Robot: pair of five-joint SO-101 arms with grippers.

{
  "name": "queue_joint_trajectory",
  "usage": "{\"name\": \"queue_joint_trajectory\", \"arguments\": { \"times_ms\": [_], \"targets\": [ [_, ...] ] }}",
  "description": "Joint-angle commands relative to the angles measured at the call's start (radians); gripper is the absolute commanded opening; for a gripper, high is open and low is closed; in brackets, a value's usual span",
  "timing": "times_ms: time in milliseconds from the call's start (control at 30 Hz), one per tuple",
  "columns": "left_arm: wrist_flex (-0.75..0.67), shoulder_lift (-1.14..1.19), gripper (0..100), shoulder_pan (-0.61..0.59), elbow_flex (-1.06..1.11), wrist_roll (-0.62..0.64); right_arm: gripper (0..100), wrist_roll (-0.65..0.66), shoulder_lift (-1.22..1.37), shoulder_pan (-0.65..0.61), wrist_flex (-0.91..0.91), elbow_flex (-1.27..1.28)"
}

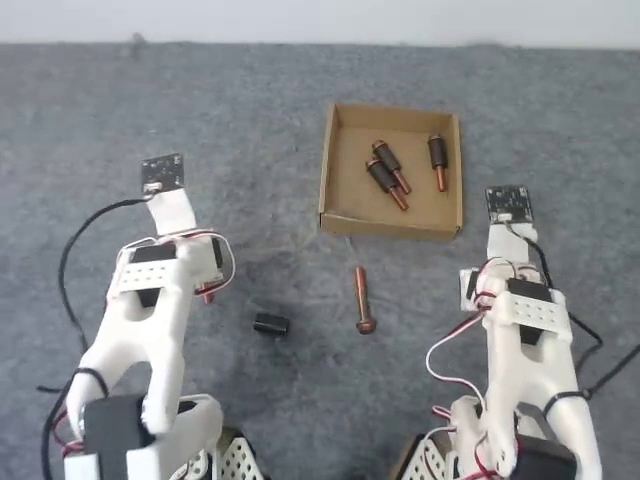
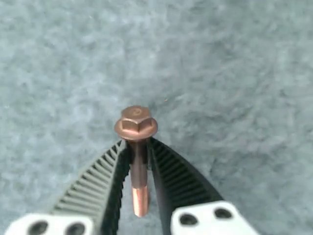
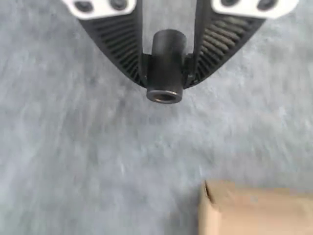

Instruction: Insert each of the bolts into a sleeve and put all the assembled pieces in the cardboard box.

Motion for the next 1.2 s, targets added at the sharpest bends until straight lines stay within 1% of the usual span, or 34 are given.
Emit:
{"name": "queue_joint_trajectory", "arguments": {
  "times_ms": [0, 133, 367, 567, 733, 967, 1033, 1167],
  "targets": [
    [-0.049, -0.057, 1, -0.012, -0.007, 0.002, 0.6, 0.014, -0.045, -0.03, -0.17, -0.011],
    [-0.052, -0.061, 1, -0.012, 0.001, 0.002, 0.6, 0.014, -0.041, -0.05, -0.369, -0.009],
    [-0.051, -0.061, 1, -0.012, 0.001, 0.002, 0.6, 0.012, -0.041, -0.105, -0.567, -0.009],
    [-0.049, -0.061, 1, -0.012, 0.002, 0.002, 0.6, 0.006, -0.031, -0.147, -0.774, -0.008],
    [-0.046, -0.064, 1, -0.012, 0.013, 0.002, 0.6, 0.005, 0.061, -0.159, -1.0, -0.008],
    [-0.052, -0.064, 1, -0.012, 0.012, 0.0, 0.6, 0.003, 0.288, -0.177, -1.359, -0.014],
    [-0.052, -0.064, 1, -0.012, 0.012, 0.0, 0.6, -0.037, 0.354, -0.177, -1.475, -0.017],
    [-0.052, -0.064, 1, -0.012, 0.012, 0.0, 0.6, -0.175, 0.484, -0.176, -1.662, -0.049]
  ]
}}
